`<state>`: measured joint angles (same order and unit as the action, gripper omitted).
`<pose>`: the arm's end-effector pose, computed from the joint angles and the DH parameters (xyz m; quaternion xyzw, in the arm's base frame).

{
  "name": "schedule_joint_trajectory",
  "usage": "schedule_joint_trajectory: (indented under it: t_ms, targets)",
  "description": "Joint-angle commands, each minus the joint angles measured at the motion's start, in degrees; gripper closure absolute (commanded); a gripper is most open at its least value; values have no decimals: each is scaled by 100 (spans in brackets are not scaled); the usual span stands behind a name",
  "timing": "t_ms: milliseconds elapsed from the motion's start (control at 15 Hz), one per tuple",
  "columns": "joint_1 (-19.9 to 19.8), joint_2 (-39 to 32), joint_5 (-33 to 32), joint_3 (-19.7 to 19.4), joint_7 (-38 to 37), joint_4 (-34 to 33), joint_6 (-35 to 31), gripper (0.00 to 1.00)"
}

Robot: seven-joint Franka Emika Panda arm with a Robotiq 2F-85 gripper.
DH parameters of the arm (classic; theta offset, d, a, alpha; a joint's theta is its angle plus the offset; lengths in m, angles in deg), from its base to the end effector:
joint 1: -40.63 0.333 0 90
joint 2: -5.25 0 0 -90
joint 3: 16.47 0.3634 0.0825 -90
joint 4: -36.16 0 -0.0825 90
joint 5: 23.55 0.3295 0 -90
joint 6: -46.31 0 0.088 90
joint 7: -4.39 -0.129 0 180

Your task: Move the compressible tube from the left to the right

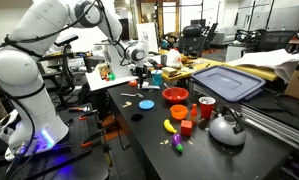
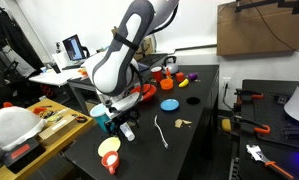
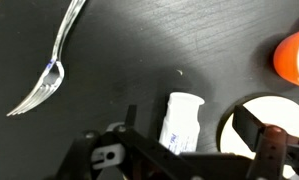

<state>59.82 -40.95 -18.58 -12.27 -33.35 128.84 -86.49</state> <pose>0.6191 0.2625 0.1948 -0.9832 0.1650 0.0743 0.0226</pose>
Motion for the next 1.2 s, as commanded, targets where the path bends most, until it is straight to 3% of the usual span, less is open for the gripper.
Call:
schedule_joint_trajectory:
  t_ms: [0, 467, 1133]
  targets:
    - [64, -99, 79, -121, -177, -75, -90, 34]
    - [88, 21, 56, -195, -198, 91, -294, 88]
    - [97, 927, 67, -227, -385, 1036, -471, 88]
